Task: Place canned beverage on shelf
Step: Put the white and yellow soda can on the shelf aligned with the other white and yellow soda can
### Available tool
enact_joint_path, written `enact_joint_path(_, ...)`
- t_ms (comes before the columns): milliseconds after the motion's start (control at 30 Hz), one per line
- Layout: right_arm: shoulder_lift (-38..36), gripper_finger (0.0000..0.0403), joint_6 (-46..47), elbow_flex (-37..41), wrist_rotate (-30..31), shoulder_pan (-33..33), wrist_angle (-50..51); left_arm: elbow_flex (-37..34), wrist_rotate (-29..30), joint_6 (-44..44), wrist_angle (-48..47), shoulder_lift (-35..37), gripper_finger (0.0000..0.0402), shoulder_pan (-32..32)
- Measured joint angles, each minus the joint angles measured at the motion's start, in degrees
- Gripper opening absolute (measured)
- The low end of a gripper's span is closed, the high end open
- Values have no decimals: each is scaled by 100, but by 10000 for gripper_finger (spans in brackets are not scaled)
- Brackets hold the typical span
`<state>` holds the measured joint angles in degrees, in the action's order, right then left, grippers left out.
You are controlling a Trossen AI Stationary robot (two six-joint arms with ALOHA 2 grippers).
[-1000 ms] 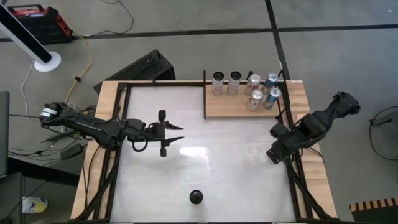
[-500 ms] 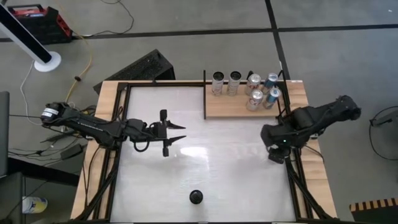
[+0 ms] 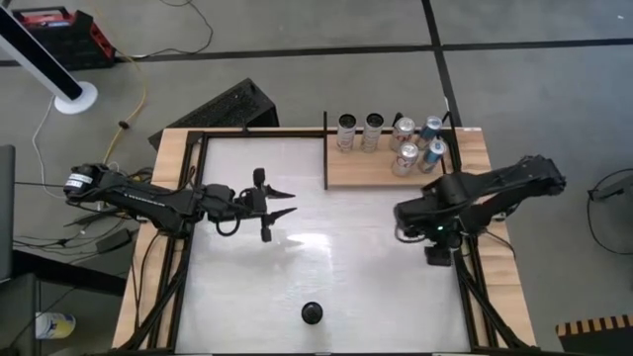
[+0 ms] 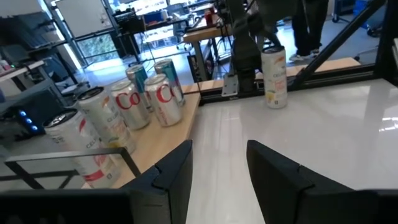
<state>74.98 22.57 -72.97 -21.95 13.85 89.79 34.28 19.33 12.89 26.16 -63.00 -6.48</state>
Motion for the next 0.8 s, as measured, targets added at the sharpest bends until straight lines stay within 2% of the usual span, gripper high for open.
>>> enact_joint_path(100,-396,296,184,0,306,162,27,0,-2,0,-70,0,139,0)
enact_joint_path(267,-1222,284,1224,-2,698,518,25,0,-4,-2,-191,0,139,0)
enact_joint_path(400,-1679,283,2062,-2,1403,847,24,0,-4,-2,-179,0,139,0)
enact_joint_path(467,-1816,283,2696,-2,1702,964,-84,0,-4,-2,-150,0,139,0)
enact_joint_path(567,-1930,283,4306,-2,2098,971,-427,0,-4,-6,-27,0,139,0)
enact_joint_path(633,-1958,283,5059,-2,2174,968,-532,0,-8,-21,97,0,139,0)
enact_joint_path(733,-1939,282,5569,-2,2158,969,-438,3,-9,-101,209,0,139,0)
enact_joint_path(800,-1908,282,6049,-2,1784,1010,-449,4,-25,-126,190,0,139,0)
